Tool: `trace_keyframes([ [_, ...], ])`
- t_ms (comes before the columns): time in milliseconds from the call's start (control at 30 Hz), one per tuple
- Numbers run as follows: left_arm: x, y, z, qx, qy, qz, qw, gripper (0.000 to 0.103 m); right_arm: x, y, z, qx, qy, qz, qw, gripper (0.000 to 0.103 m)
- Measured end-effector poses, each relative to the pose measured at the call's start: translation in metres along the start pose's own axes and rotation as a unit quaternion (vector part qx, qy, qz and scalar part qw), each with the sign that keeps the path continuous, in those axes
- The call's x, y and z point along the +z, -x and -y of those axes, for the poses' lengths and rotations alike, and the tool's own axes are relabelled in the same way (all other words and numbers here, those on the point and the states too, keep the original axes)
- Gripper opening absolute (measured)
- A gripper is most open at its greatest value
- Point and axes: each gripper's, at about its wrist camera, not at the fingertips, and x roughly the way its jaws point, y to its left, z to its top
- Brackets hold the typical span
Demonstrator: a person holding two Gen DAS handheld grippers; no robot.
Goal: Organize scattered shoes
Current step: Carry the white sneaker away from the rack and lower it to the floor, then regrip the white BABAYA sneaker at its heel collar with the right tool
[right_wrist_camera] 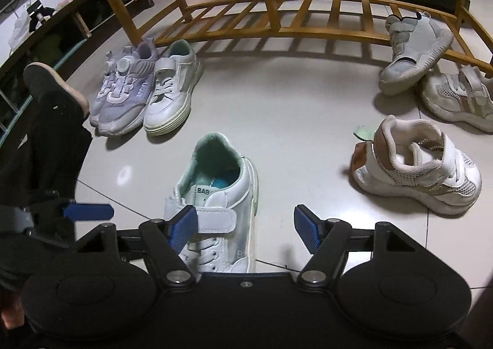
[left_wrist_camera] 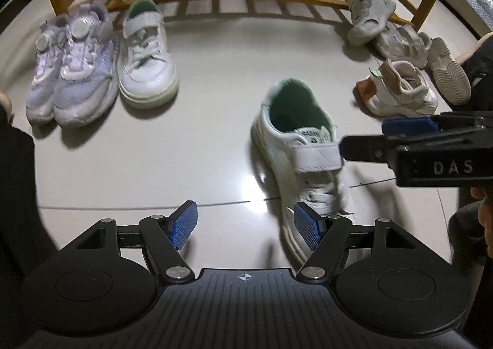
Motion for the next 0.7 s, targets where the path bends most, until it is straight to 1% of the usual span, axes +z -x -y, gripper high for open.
trace_keyframes([
  [100, -0.008, -0.007, 0.01, -0.01, 0.005, -0.009, 0.9999, 0.07, 0.004, -0.001, 0.0, 0.001, -0.002, 0.0, 1.0, 0.072],
  [233, -0.012, -0.014, 0.017, -0.006, 0.006, -0.011, 0.9999, 0.07, 0.01, -0.002, 0.0, 0.003, -0.005, 0.001, 1.0, 0.072],
  [400, -0.012, -0.016, 0.015, -0.014, 0.02, -0.012, 0.9996, 0.072, 0.022, -0.016, -0.01, -0.007, 0.013, -0.008, 1.0, 0.072],
  [500, -0.015, -0.016, 0.011, -0.023, 0.033, -0.014, 0.9991, 0.072, 0.031, -0.025, -0.017, -0.021, 0.023, -0.005, 1.0, 0.072],
  [600, -0.019, -0.013, 0.013, -0.019, 0.031, -0.015, 0.9992, 0.07, 0.043, -0.034, -0.018, -0.03, 0.023, 0.002, 0.999, 0.072],
  [700, -0.021, -0.011, 0.015, -0.013, 0.024, -0.014, 0.9995, 0.07, 0.054, -0.047, -0.021, -0.033, 0.035, -0.012, 0.999, 0.074],
])
